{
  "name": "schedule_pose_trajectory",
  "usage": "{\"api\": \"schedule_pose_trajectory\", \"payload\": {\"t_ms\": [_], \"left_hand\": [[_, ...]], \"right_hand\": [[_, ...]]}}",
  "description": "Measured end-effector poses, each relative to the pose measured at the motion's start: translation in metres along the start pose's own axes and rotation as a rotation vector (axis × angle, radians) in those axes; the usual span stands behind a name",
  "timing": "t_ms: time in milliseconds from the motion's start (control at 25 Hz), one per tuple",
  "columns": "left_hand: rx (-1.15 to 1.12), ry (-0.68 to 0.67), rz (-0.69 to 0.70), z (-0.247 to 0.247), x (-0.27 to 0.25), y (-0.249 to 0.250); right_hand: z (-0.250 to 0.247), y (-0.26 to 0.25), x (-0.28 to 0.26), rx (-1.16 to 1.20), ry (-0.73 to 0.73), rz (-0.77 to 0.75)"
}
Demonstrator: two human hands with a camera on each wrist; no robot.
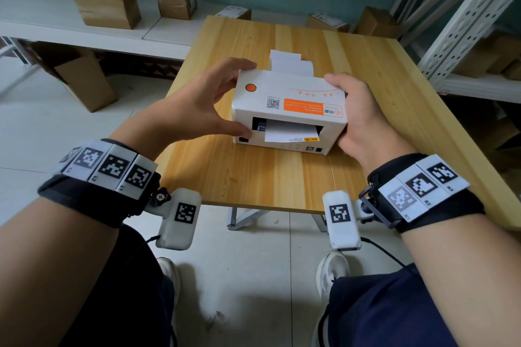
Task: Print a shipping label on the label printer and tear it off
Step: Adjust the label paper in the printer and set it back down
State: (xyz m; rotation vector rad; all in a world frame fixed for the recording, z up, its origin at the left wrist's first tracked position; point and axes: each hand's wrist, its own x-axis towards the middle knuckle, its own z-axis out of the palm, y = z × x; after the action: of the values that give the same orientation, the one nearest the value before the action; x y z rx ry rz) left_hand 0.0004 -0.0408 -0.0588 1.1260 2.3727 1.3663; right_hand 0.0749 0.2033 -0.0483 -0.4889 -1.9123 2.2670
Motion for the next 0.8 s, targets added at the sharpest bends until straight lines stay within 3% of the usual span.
{"api": "schedule_pose_trajectory", "payload": {"t_ms": [480, 800], "left_hand": [[0.056, -0.017, 0.000, -0.001, 0.001, -0.004], [0.254, 0.128, 0.340, 0.016, 0.008, 0.005]], "right_hand": [[0.000, 0.000, 0.000, 0.055, 0.028, 0.048], [0.000, 0.001, 0.000, 0.069, 0.028, 0.048]]}}
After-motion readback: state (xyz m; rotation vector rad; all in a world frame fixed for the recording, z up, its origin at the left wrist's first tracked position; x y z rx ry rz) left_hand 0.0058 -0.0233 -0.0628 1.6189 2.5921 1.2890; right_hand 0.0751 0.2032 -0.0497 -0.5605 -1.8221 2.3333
